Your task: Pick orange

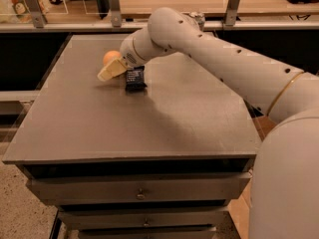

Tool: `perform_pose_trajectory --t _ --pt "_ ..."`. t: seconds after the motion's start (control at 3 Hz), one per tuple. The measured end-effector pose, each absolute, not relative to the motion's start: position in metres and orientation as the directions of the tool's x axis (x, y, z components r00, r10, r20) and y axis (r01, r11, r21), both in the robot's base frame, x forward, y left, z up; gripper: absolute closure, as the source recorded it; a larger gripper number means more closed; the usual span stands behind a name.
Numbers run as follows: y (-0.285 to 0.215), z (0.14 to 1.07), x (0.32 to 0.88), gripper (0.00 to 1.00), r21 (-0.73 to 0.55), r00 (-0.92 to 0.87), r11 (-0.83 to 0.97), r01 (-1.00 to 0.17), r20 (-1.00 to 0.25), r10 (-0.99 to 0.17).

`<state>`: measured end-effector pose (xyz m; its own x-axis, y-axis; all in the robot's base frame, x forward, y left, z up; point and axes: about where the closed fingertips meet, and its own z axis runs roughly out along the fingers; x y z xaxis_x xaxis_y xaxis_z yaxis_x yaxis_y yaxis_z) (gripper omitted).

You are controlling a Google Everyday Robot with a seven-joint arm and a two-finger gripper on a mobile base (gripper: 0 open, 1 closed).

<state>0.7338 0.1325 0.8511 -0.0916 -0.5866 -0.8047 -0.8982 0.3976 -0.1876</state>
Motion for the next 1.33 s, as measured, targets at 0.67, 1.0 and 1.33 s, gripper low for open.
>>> perform_pose_trajectory --t 0.67,1.0,1.33 --pt "0.143 0.853 0.733 0.64 -0.195 -0.063 0.381 -0.904 -0.82 -0.569" --pt "0.144 0.868 0.731 0.87 -0.216 -0.023 0.369 -0.904 -0.837 -0.546" --pt "0.142 0.897 0.73 0.87 -0.27 0.039 0.359 -0.893 -0.843 -0.537"
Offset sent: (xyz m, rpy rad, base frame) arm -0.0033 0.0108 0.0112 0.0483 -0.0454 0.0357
